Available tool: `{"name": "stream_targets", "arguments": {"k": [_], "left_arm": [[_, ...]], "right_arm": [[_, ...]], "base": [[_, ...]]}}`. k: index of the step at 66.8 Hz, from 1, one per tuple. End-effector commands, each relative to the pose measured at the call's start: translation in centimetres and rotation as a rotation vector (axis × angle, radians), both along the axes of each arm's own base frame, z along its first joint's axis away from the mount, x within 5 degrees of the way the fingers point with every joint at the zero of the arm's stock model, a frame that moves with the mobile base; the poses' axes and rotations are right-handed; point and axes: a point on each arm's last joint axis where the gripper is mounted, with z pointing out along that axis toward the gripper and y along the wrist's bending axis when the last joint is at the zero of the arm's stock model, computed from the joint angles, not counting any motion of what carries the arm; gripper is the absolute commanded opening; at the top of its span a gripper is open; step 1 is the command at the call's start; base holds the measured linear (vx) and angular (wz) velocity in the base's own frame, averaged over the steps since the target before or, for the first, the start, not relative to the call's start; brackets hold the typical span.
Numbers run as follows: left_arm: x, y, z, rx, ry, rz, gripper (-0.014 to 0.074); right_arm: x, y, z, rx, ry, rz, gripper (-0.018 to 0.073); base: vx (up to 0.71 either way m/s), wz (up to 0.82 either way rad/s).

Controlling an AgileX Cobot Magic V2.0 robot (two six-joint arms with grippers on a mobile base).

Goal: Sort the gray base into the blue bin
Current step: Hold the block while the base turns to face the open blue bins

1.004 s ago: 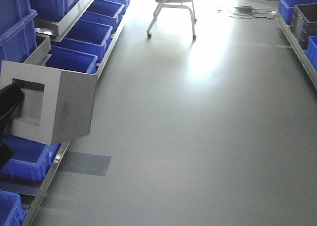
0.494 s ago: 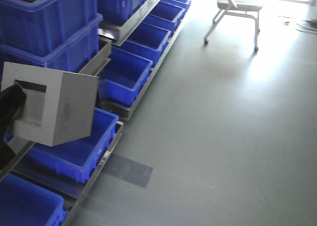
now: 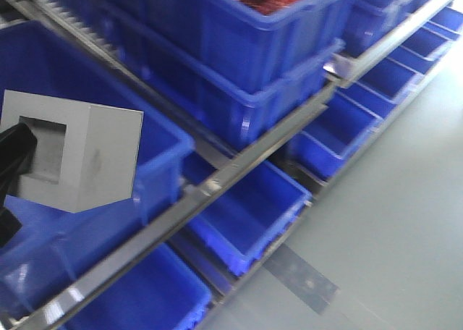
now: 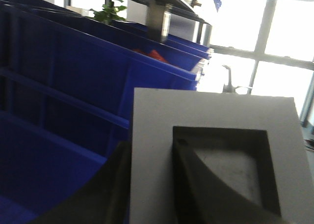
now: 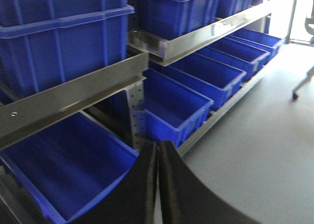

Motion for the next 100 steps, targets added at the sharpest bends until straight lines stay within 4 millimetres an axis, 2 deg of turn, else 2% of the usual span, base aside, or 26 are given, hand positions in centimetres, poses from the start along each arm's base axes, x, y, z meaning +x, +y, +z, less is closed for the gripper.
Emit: {"name": "stream_targets", "arguments": {"k": [1, 55, 100], "left_arm": [[-0.19, 0.24, 2.25, -0.076, -0.126, 0.016, -0.0006], [-0.19, 0.24, 2.25, -0.076, -0.126, 0.016, -0.0006], [-0.19, 0.24, 2.25, -0.076, -0.126, 0.016, -0.0006]], "right_arm": [[0.21, -0.05, 0.48, -0.02, -0.05, -0.003, -0.0005], [0.21, -0.05, 0.48, -0.02, -0.05, -0.003, -0.0005], [0.21, -0.05, 0.48, -0.02, -0.05, -0.003, -0.0005]], "base": [[0.19, 0.78], [0.14, 0.6], [0.02, 0.19]]}}
